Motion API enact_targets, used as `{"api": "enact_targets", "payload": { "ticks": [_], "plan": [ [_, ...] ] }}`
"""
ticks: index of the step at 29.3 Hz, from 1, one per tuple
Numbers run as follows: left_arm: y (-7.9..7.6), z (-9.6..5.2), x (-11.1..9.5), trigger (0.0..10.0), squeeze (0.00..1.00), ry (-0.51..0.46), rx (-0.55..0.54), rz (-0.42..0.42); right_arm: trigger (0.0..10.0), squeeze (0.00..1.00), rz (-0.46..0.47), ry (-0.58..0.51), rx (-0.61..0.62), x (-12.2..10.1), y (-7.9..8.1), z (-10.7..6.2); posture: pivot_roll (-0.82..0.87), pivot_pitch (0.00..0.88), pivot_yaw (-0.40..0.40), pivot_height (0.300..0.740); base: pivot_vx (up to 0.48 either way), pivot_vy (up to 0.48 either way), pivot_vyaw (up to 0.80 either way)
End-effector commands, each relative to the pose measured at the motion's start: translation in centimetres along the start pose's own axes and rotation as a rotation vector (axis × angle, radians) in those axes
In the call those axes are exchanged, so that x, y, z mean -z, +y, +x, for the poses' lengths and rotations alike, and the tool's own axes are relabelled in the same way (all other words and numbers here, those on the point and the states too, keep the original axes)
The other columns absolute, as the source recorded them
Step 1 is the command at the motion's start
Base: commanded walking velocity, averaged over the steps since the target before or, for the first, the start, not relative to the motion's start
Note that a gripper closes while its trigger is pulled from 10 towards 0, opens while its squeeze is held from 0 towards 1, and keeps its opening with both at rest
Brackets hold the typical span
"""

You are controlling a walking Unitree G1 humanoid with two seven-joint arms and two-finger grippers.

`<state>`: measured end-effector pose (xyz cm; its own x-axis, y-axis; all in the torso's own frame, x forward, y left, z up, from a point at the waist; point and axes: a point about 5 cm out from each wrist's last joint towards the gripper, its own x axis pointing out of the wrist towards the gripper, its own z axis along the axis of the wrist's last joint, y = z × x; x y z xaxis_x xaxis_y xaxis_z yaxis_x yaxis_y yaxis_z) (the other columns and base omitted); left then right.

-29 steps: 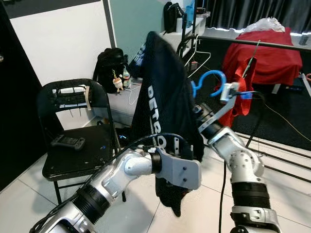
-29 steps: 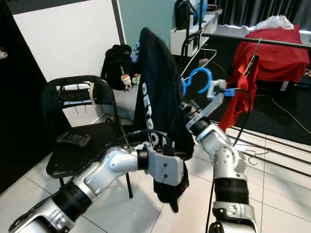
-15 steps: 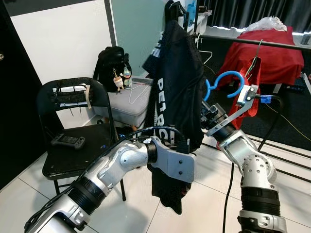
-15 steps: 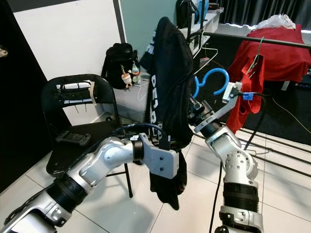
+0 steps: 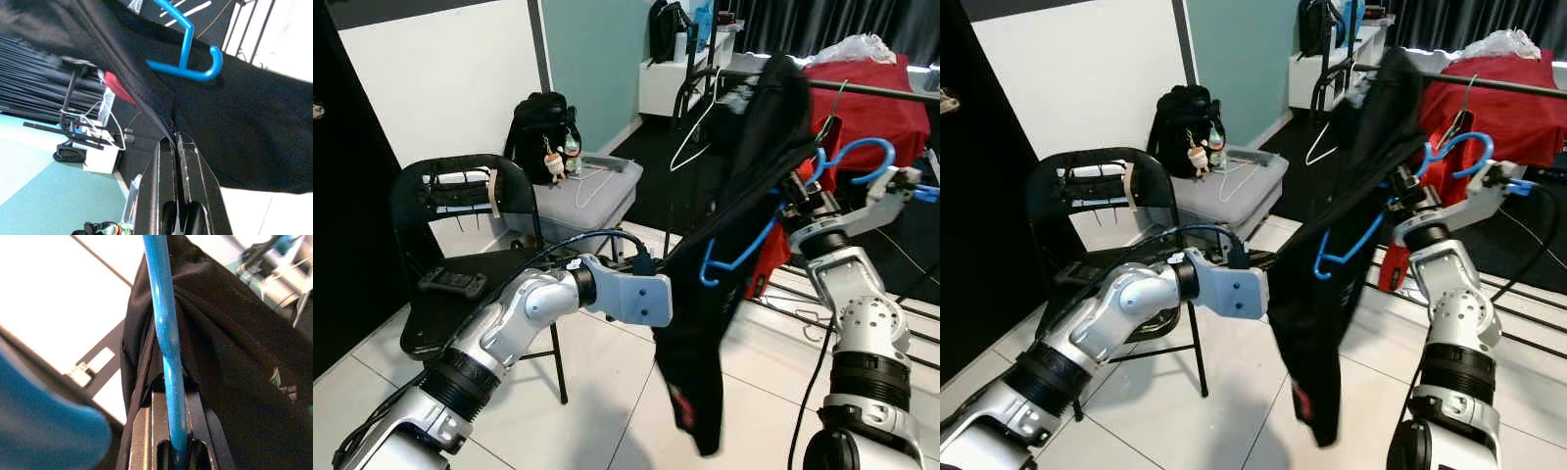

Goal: Hang hanger

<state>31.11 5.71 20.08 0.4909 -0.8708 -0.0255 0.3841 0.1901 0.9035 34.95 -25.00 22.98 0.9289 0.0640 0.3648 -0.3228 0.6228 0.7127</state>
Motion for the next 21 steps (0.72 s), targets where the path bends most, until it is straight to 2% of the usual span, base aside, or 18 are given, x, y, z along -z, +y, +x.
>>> {"api": "enact_targets", "payload": {
  "ticks": [1,9,13,17,21],
  "plan": [
    [-0.3,-1.1,1.2,10.0,0.00,0.067,0.017,0.000,10.0,0.00,-0.039,-0.105,0.015,-2.4,0.1,0.2,-0.10,0.000,0.000,0.740,0.000,0.000,0.00],
    [-0.7,-1.3,1.3,10.0,0.00,0.074,0.019,-0.005,10.0,0.00,-0.037,-0.117,0.024,-2.8,0.0,0.2,-0.10,0.000,-0.001,0.740,0.000,0.000,0.00],
    [-1.1,-0.2,0.3,10.0,0.00,0.022,0.028,-0.014,10.0,0.00,0.131,-0.210,0.074,-3.0,-0.4,0.8,-0.10,0.000,-0.001,0.740,0.000,0.000,0.00],
    [-1.4,0.1,-0.1,10.0,0.00,0.005,0.036,-0.017,10.0,0.00,0.174,-0.245,0.086,-3.3,-0.6,0.8,-0.11,0.000,0.000,0.740,0.000,0.000,0.00],
    [-2.3,0.9,-1.3,10.0,0.00,-0.044,0.057,-0.029,10.0,0.00,0.247,-0.326,0.110,-4.3,-1.0,1.0,-0.11,0.000,0.003,0.740,0.000,0.000,0.00]
  ]
}}
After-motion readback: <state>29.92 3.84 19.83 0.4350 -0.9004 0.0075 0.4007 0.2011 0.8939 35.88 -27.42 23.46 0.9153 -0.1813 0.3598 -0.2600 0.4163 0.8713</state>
